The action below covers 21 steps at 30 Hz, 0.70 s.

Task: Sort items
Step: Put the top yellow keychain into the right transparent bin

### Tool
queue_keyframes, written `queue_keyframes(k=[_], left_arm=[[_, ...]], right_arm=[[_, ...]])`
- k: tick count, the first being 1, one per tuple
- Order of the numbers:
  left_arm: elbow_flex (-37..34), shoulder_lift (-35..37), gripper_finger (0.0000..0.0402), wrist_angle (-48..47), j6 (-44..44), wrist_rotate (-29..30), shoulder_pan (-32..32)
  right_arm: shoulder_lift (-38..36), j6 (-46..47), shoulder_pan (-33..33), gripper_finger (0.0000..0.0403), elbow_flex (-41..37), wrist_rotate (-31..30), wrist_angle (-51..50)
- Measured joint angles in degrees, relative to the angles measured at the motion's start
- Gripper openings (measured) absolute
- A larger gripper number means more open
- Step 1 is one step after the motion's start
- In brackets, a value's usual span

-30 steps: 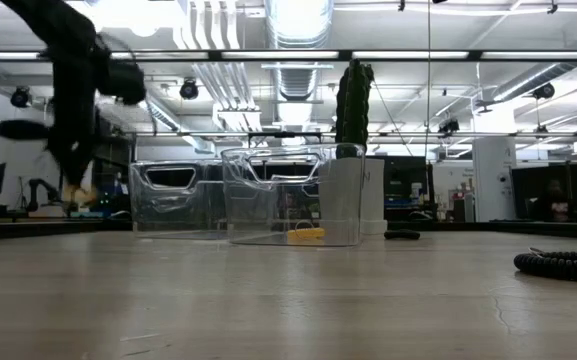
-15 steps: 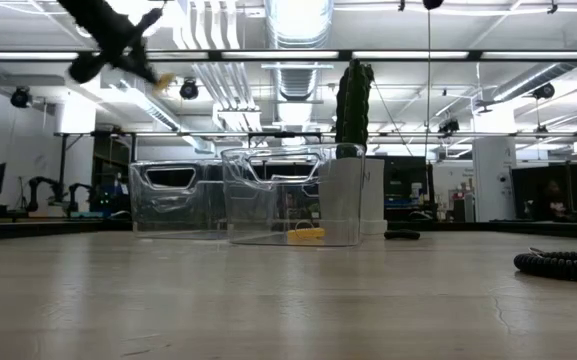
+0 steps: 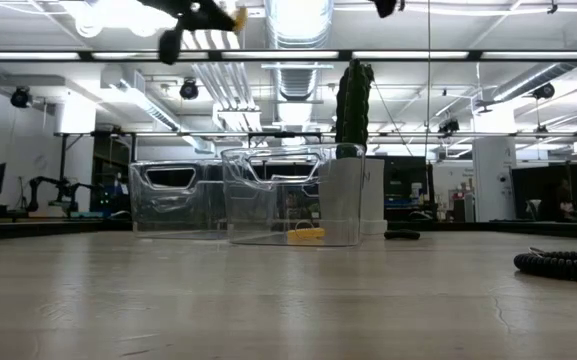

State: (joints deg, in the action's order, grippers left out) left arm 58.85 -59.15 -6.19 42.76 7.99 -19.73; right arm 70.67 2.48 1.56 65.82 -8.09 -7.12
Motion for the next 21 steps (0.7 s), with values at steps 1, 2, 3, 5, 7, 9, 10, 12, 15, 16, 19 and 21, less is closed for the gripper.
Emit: queue_keyframes(k=[1, 2, 3, 5, 7, 9, 10, 12, 15, 16, 19, 21], left_arm=[[0.0, -1.29, 0.0, 1.76, -0.36, 0.0, 0.63], [0.0, -2.57, 0.0, 3.08, -0.49, 0.01, 1.06], [0.06, -3.81, 0.0, 3.93, -0.5, 0.03, 1.37], [0.36, -5.93, 0.0, 5.26, -0.38, 0.23, 1.58], [0.74, -7.74, 0.0, 5.15, 0.29, 1.29, 1.54], [1.19, -9.12, 0.0, 5.46, 0.78, 1.96, 1.47], [1.38, -9.77, 0.0, 5.33, 0.84, 2.23, 1.47], [2.0, -10.88, 0.0, 5.5, 0.84, 2.4, 1.49], [2.74, -11.9, 0.0, 6.13, 0.87, 2.25, 1.57], [2.93, -12.08, 0.0, 6.46, 0.88, 2.1, 1.62], [2.97, -12.42, 0.0, 7.75, 0.93, 2.08, 1.99], [2.97, -12.44, 0.0, 8.45, 0.94, 2.05, 2.32]], right_arm=[[1.41, -1.19, -0.01, 0.0203, 1.27, -0.9, -0.06], [2.74, -2.37, -0.03, 0.021, 2.65, -1.84, -0.36], [3.94, -3.48, -0.04, 0.0216, 3.98, -3.24, -1.52], [6.34, -4.47, -0.05, 0.0225, 6.85, -7.02, -5.09], [8.43, -4.44, -0.01, 0.023, 9.57, -10.93, -9.7], [10.41, -4.14, 0.02, 0.0233, 12.17, -13.46, -13.14], [11.2, -3.78, 0.02, 0.0234, 13.15, -14.26, -14.3], [12.65, -3.2, -0.01, 0.0236, 14.59, -15.0, -15.08], [14.28, -2.67, -0.07, 0.0235, 16.04, -17.54, -15.17], [14.73, -2.65, -0.06, 0.0234, 16.51, -18.45, -15.16], [15.63, -2.64, 0.06, 0.0233, 17.51, -19.13, -15.0], [15.83, -2.6, 0.27, 0.0233, 17.86, -19.11, -15.08]])
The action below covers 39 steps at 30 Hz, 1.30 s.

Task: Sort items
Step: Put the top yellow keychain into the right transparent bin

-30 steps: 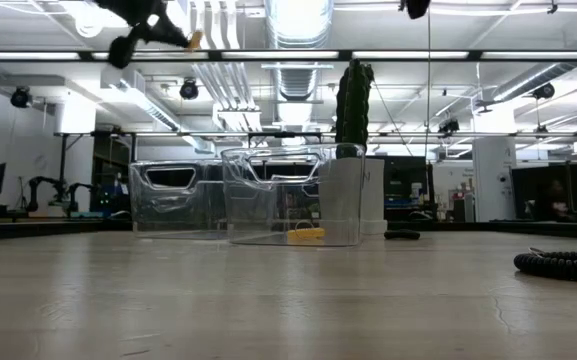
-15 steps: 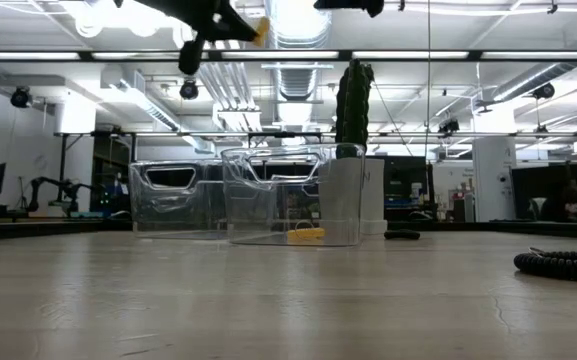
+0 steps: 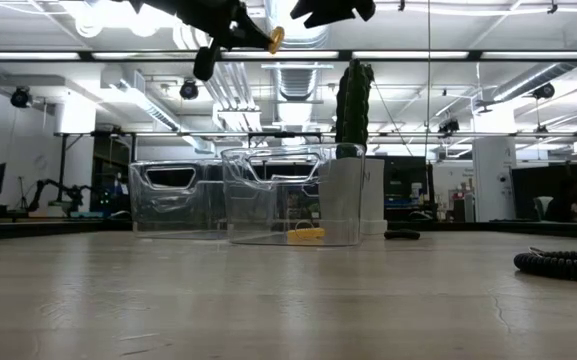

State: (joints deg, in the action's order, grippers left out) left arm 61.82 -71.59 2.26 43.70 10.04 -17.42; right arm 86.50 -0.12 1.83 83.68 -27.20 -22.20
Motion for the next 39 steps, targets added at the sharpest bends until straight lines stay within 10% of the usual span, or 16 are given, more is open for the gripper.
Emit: queue_keyframes(k=[28, 39], left_arm=[[0.2, -2.67, 0.0, 7.22, 0.05, 2.13, 2.39], [0.2, -2.67, 0.0, 7.2, 0.05, 1.89, 2.85]], right_arm=[[0.85, 6.04, 2.5, 0.0227, 0.31, 0.66, 4.44], [0.85, 5.69, 2.6, 0.0098, 0.28, -1.25, 4.55]])
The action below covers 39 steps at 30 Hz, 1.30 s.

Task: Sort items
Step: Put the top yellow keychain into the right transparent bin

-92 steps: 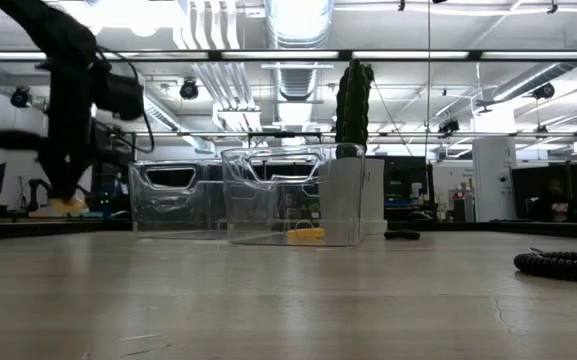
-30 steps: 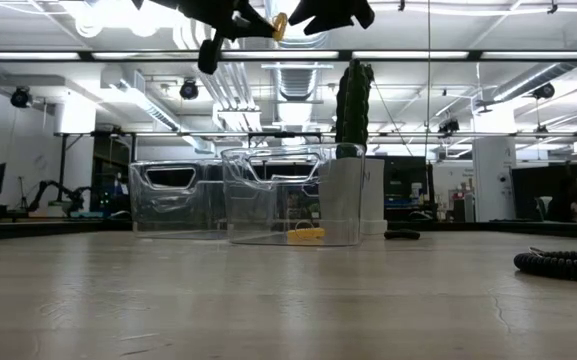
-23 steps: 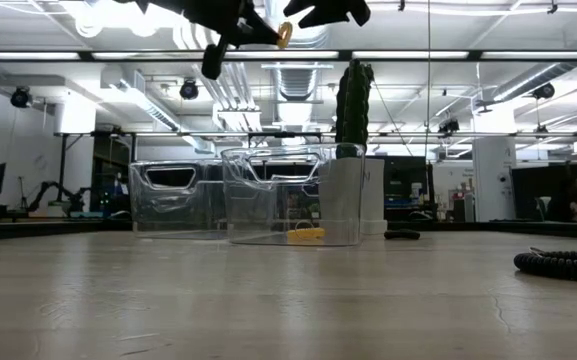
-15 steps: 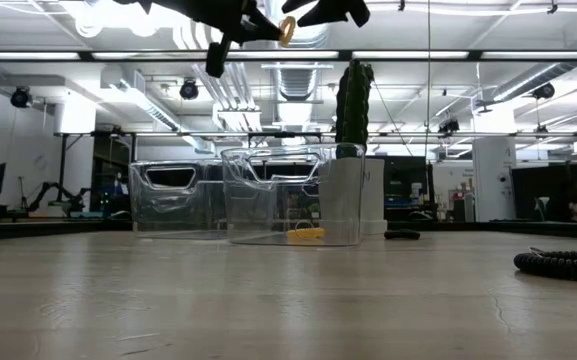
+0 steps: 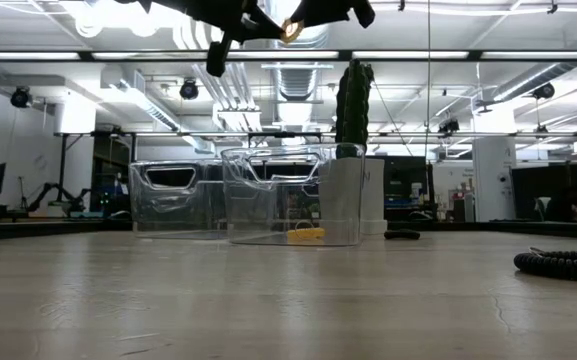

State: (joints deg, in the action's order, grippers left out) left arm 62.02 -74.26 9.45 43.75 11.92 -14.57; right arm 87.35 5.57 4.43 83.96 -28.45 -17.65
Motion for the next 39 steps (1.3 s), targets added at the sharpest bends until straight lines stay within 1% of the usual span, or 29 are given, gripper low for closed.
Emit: queue_keyframes(k=[3, 5, 13, 31, 33, 39], left_arm=[[0.0, 0.0, 0.0, 0.02, 0.0, -0.35, 0.02], [0.0, 0.0, 0.0001, 0.0, 0.0, -0.37, 0.02], [0.0, 0.09, 0.0021, 0.0, 0.0, -0.35, 0.02], [-0.13, 0.11, 0.0025, -0.21, 0.06, -0.26, 0.0], [-0.15, 0.15, 0.0026, -0.92, 2.49, 0.15, 0.0], [-0.35, 0.15, 0.0026, -1.61, 5.31, 0.2, 0.0]], right_arm=[[0.0, -0.57, 0.0, 0.0046, 0.0, -0.02, -0.01], [0.0, -1.77, 0.0, 0.0024, -0.02, -0.02, -0.04], [0.0, -1.65, 0.0, 0.0021, -0.04, -0.07, -0.11], [0.0, -2.62, 0.0, 0.0018, -0.07, -0.07, -0.14], [0.0, -2.61, 0.0, 0.0018, -0.07, -0.07, -0.13], [-0.02, -2.89, -0.02, 0.0018, -0.07, -0.06, -0.14]])
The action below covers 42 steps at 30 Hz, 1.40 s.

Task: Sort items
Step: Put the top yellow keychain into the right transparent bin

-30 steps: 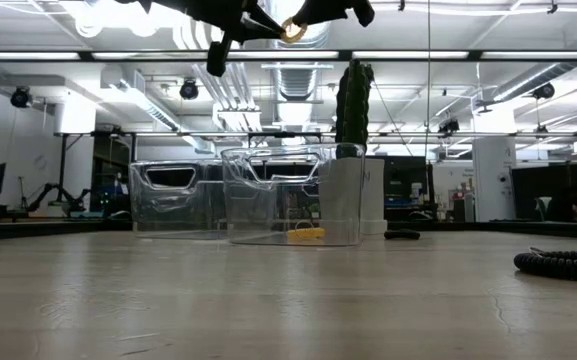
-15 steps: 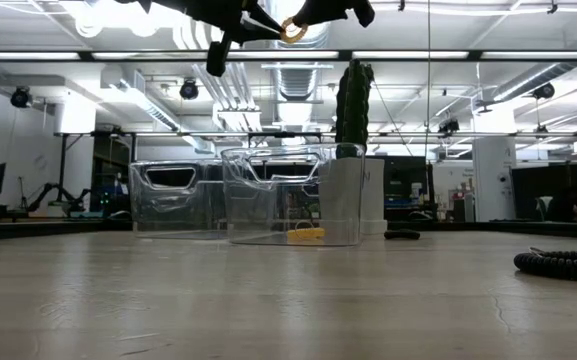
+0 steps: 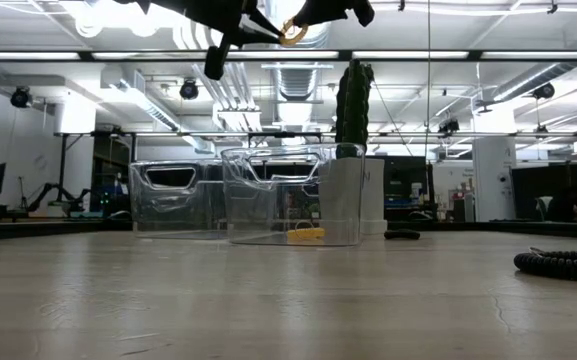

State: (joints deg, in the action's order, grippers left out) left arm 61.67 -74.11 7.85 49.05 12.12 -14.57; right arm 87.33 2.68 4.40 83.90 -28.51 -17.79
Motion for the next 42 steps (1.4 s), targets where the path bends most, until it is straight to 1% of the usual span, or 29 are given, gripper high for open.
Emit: queue_keyframes(k=[7, 11, 15, 21, 24, 27, 31, 33, 36, 38, 40, 42], left_arm=[[-0.07, 0.0, 0.0026, -0.23, -0.93, 0.0, 0.0], [-0.07, 0.0, 0.0036, -0.21, -1.85, 0.0, 0.0], [-0.09, 0.0, 0.0064, -0.18, -2.12, -0.11, 0.0], [-0.09, 0.0, 0.0127, 0.13, -3.12, -0.22, 0.0], [-0.09, 0.0, 0.0148, -0.22, -3.77, -0.66, -0.03], [-0.09, 0.22, 0.0154, -0.3, -2.38, -4.19, -0.04], [-0.09, 1.17, 0.0155, -1.52, -2.66, -14.48, -0.03], [-0.09, 1.65, 0.0155, -2.81, -2.46, -15.89, 0.04], [-0.09, 3.15, 0.0155, -7.19, -4.14, -16.08, -0.01], [-0.09, 5.06, 0.0155, -12.65, -6.5, -16.11, -0.33], [-0.09, 7.21, 0.0155, -19.67, -9.18, -15.41, -0.64], [-0.09, 9.41, 0.0155, -27.76, -9.76, -12.74, -0.72]], right_arm=[[0.02, -0.3, 0.0, 0.0018, 0.0, 0.04, -0.02], [0.01, -0.31, 0.0, 0.0018, 0.0, 0.04, -0.02], [-0.01, -0.33, 0.0, 0.0018, 0.0, 0.06, -0.02], [-0.01, -0.98, 0.0, 0.0018, 0.0, 0.06, -0.75], [-0.01, -0.25, 0.0, 0.0018, -0.02, 0.03, -2.26], [-0.01, 0.21, 0.11, 0.0018, -0.02, -0.1, -3.93], [-0.01, 2.08, 0.28, 0.0018, -0.13, -2.57, -6.54], [-0.01, 2.98, 0.39, 0.0018, -0.15, -2.86, -7.9], [-0.05, 4.87, 0.42, 0.0018, -0.17, -2.59, -12.02], [-0.07, 6.75, 0.46, 0.0018, -0.43, 1.07, -15.63], [-0.07, 8.48, 0.85, 0.0018, -1.02, 7.38, -18.55], [0.31, 10.29, 1.07, 0.0018, -2.23, 12.61, -19.38]])
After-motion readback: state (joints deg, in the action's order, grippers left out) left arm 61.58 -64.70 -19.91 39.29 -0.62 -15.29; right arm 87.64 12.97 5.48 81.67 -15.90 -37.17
